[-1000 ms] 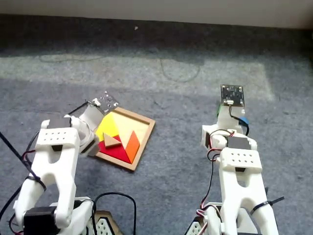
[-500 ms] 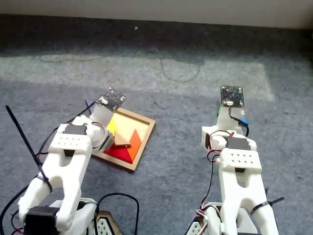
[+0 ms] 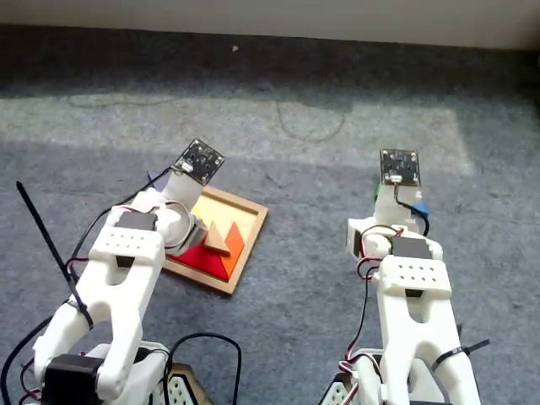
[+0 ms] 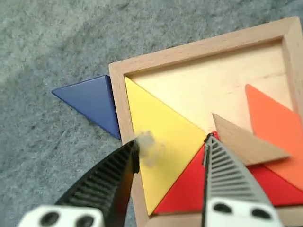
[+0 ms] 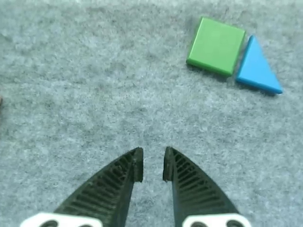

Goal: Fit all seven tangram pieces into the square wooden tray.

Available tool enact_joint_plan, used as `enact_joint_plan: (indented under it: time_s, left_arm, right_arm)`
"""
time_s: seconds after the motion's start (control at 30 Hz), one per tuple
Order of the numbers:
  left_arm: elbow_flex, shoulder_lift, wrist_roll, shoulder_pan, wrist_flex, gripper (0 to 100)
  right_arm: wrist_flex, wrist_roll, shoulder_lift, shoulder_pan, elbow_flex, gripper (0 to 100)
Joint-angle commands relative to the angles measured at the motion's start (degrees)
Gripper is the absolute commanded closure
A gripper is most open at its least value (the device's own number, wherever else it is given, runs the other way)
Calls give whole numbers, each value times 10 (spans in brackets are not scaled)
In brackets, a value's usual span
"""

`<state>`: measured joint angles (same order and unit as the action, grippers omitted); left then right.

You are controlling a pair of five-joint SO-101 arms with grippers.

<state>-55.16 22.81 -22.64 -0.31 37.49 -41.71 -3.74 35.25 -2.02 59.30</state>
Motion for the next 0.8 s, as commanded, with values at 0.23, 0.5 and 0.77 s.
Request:
enact_joint_plan:
  time_s: [0.23,0.5,0.77]
  left_arm:
    - [34,17,6,47,-11,770]
    - [34,20,3,54,3,769]
    - [51,15,-54,54,86,769]
  right_arm:
    - [17,-1,13,4,-3,917]
    - [17,-1,13,4,-3,917]
    - [17,-1,13,4,-3,917]
